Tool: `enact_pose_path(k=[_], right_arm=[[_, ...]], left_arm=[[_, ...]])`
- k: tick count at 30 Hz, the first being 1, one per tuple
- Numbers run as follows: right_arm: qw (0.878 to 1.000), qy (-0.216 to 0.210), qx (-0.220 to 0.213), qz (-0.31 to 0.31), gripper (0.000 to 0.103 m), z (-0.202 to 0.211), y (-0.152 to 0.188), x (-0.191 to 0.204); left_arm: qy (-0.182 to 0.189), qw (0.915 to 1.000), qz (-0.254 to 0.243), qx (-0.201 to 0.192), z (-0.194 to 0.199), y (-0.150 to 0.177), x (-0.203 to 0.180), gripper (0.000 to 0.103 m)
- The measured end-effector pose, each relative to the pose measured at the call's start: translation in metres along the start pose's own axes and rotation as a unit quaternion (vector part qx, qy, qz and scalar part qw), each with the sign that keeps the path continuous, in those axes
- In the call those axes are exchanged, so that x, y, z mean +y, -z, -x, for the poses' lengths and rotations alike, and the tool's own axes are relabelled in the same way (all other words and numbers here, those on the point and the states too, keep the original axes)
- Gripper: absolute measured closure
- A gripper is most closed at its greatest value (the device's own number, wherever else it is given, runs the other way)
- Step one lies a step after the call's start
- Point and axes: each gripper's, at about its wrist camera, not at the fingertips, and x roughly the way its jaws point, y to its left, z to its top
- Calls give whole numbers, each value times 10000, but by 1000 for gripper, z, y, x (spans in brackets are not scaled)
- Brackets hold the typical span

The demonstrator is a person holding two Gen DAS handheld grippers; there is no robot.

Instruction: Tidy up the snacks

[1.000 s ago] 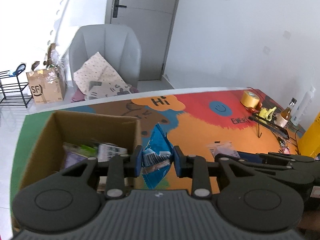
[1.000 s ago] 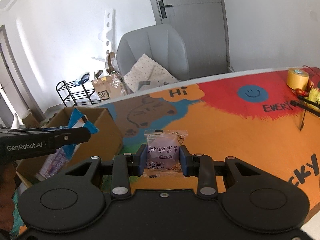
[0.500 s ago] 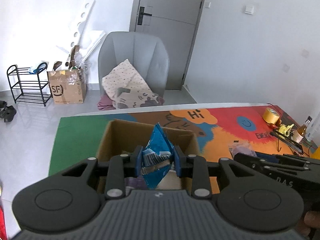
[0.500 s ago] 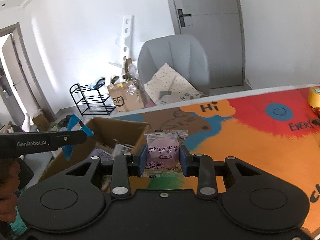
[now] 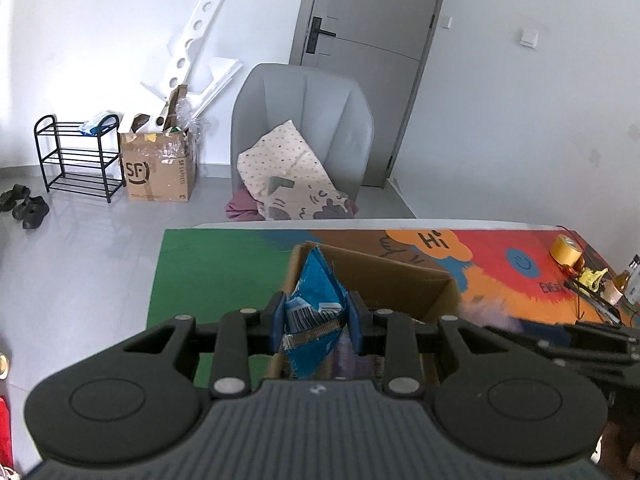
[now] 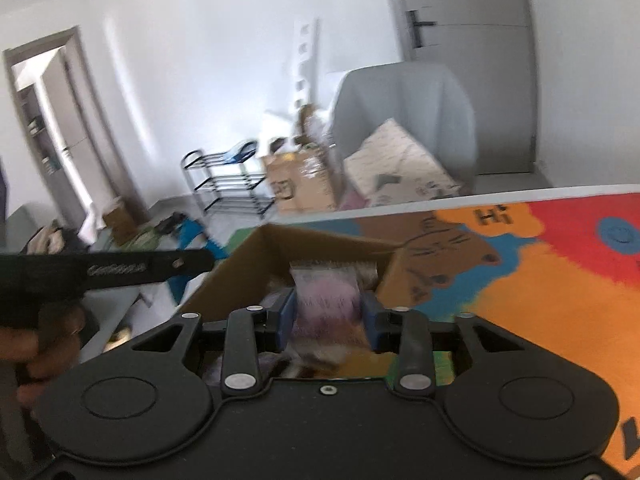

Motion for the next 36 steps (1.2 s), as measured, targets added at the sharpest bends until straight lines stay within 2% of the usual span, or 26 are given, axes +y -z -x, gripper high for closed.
enact_pose_path(k=[1,3,13,15,20,26,28,32,36], right_arm=[[10000,4,-17,59,48,-1,0,4],[9999,57,-101,99,41,0,1,9],[9982,576,-99,-157,41,9,8,-5],[9976,657,-116,-187,41,13,10,-8],[9967,754,-143,-270,41,19,16,-14],[9970,700,-195,-282,40,25,22,-13],[9969,680,-242,-326,36,28,25,-14],[9961,714,-301,-431,34,36,32,-15],[9948,766,-436,-509,23,50,40,-16]], left_arm=[[0,10000,14,1,0,0,3,72],[-8,10000,45,13,-3,0,7,72],[288,9995,86,-13,-15,-3,4,71],[277,9996,86,-28,-18,-5,2,65],[277,9995,154,-62,-14,-4,1,60],[147,9997,176,-93,-1,5,3,45],[110,9998,160,-101,3,9,3,41],[49,9999,70,-147,15,18,0,27],[68,9997,-44,-211,28,29,-5,19]])
